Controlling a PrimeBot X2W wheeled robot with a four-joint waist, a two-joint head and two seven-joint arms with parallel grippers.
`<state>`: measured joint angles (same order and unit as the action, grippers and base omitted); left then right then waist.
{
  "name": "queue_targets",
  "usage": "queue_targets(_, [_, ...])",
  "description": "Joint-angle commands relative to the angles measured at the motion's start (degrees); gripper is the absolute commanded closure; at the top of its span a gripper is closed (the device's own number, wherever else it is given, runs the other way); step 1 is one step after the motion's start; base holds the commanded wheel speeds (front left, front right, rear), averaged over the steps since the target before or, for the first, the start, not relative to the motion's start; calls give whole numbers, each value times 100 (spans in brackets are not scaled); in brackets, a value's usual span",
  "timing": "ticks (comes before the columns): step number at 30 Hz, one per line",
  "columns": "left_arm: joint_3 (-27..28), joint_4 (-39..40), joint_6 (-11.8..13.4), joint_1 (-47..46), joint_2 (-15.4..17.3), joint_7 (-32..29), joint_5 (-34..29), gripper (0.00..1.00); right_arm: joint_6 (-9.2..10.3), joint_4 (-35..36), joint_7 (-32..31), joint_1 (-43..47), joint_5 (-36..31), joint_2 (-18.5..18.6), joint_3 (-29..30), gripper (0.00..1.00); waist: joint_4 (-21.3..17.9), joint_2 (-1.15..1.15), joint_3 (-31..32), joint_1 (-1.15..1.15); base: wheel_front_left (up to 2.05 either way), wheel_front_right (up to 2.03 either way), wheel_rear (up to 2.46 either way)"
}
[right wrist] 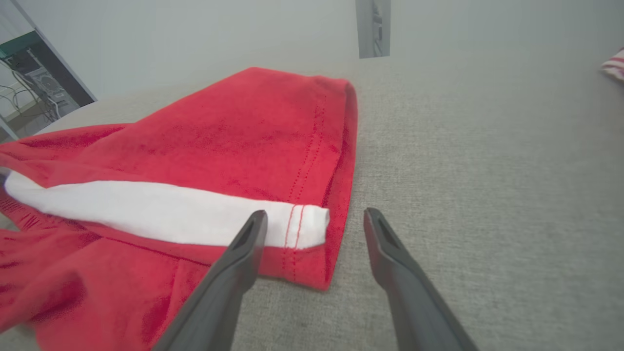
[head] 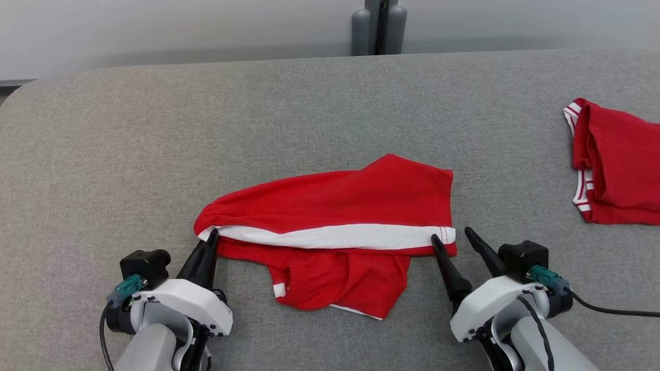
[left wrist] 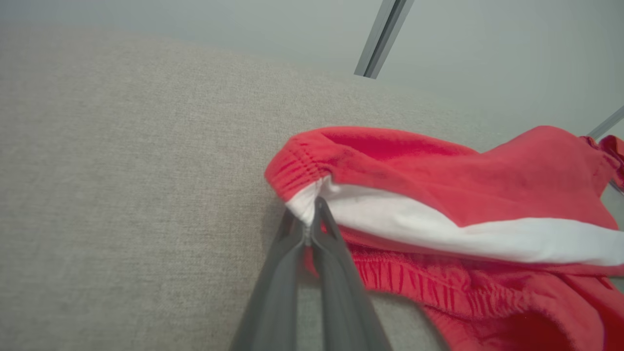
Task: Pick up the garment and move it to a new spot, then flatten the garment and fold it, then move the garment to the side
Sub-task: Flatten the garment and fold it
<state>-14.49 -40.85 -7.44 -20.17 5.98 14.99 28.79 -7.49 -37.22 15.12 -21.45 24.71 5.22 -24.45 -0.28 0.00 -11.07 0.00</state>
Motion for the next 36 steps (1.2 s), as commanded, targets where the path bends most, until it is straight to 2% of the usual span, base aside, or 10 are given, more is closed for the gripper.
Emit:
queue_targets(1, [-12, 37, -6, -28, 25, 26, 25, 100, -1, -76, -1, -74, 56, 48, -71, 0, 32, 0, -28, 0, 0, 0, 0])
queue_targets(2, [-30, 44, -6, -26, 28, 26, 36, 100, -1, -145, -2, -151, 100, 81, -148, 21, 46, 0, -41, 0, 0, 0, 0])
queue_targets(3, [-44, 54, -6, -24, 34, 26, 46, 100, 0, -188, -2, -209, 136, 107, -198, 51, 57, 0, -49, 0, 0, 0, 0])
queue_targets(5, [-61, 68, -6, -16, 45, 26, 57, 100, 0, -245, -2, -264, 184, 144, -286, 75, 77, 0, -62, 0, 0, 0, 0])
queue_targets(6, [-69, 71, -6, -14, 48, 26, 63, 100, 0, -262, -2, -286, 183, 161, -330, 100, 84, 0, -67, 0, 0, 0, 0])
queue_targets(12, [-90, 202, -7, 8, 120, 26, 54, 100, 0, 5, -2, -325, -26, 295, -247, 100, 77, 0, -24, 0, 0, 0, 0])
queue_targets(18, [-441, 849, -7, 54, 453, -128, 354, 100, 0, 934, -2, -122, -362, 471, 333, 100, -11, 0, 141, 0, 0, 0, 0])
queue_targets(23, [-1007, 2268, -5, 19, 1344, -703, 1106, 100, 0, 1761, -1, -84, -596, 646, 728, 100, -105, 0, 323, 0, 0, 0, 0])
queue_targets(30, [-1170, 4289, -3, -144, 2807, -1864, 2313, 100, 0, 2555, -2, -469, -825, 973, 996, 100, -185, 0, 566, 0, 0, 0, 0])
queue_targets(36, [-1128, 5243, -3, -498, 3483, -2548, 3353, 100, 1, 2808, -2, -910, -1017, 1277, 1237, 100, -207, 0, 752, 0, 0, 0, 0])
